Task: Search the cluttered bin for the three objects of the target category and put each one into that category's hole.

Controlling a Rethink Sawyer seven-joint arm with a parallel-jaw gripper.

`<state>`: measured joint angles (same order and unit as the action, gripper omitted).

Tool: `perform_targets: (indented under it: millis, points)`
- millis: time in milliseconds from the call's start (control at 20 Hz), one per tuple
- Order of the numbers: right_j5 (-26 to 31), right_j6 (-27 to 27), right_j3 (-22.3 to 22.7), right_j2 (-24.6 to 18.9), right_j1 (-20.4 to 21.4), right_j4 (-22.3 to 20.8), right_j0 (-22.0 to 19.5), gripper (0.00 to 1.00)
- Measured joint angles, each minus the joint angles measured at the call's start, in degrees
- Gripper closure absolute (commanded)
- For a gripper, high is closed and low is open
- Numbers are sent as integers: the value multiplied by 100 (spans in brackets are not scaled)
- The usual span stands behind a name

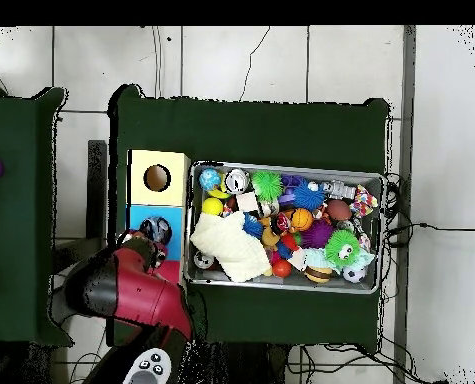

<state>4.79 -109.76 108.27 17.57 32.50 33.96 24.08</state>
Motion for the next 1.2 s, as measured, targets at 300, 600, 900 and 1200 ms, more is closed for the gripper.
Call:
perform_targets:
  millis: [300,600,900,1200]
  points:
    - [-16,-11,34,-184,6,-2,-198,0]
    - [-16,-11,146,-393,138,-2,-415,0]
    - [-19,-11,317,-448,447,-2,-514,0]
    - [-13,-11,394,-443,787,-4,-539,0]
